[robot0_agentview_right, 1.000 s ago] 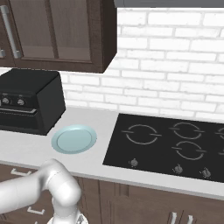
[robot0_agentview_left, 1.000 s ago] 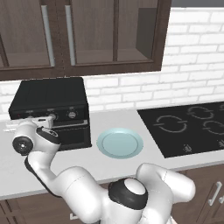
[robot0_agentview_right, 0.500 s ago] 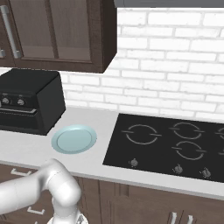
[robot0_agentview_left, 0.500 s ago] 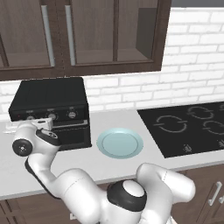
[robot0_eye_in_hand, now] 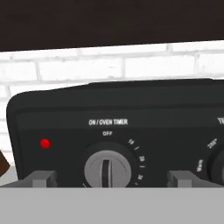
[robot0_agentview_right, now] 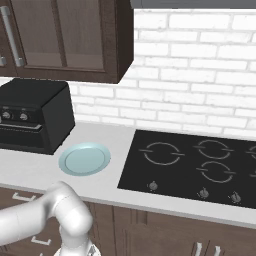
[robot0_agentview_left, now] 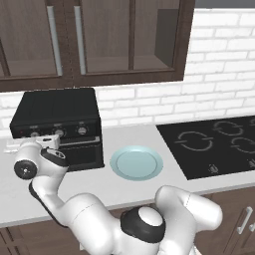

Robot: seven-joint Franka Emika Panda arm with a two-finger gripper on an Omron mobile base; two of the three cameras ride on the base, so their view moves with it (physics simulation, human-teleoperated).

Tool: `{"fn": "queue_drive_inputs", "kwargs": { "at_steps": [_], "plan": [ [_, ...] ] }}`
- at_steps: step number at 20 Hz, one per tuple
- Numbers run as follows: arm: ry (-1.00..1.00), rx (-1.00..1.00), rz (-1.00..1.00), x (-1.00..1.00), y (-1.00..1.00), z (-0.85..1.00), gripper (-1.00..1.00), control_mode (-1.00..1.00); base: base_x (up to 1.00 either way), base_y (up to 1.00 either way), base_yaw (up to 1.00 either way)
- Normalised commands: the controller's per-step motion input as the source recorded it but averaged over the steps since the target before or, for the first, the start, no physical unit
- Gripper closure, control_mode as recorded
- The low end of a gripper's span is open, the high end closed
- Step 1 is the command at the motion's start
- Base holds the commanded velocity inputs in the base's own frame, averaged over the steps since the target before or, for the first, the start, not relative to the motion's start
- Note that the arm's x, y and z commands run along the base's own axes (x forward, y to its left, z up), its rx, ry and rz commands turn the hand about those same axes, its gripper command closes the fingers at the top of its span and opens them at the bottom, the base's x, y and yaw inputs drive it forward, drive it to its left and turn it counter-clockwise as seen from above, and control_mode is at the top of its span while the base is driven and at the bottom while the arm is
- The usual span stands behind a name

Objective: Pick up the kebab skewer and baguette bread, and place them inside the toaster oven. Close the toaster oven door and start by setting the timer.

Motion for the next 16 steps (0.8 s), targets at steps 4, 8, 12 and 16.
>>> {"fn": "queue_drive_inputs", "kwargs": {
  "at_steps": [4,8,12,16],
  "plan": [
    [0.0,0.0,0.0,0.0,0.01,0.0,-1.0,-1.0,0.0,0.0,0.0],
    [0.0,0.0,0.0,0.0,0.0,0.01,-1.0,-1.0,0.0,0.0,0.0],
    [0.0,0.0,0.0,0.03,0.0,0.05,-1.0,-1.0,0.0,0.0,0.0],
    [0.0,0.0,0.0,0.02,0.0,0.0,1.0,-1.0,0.0,0.0,0.0]
  ]
}}
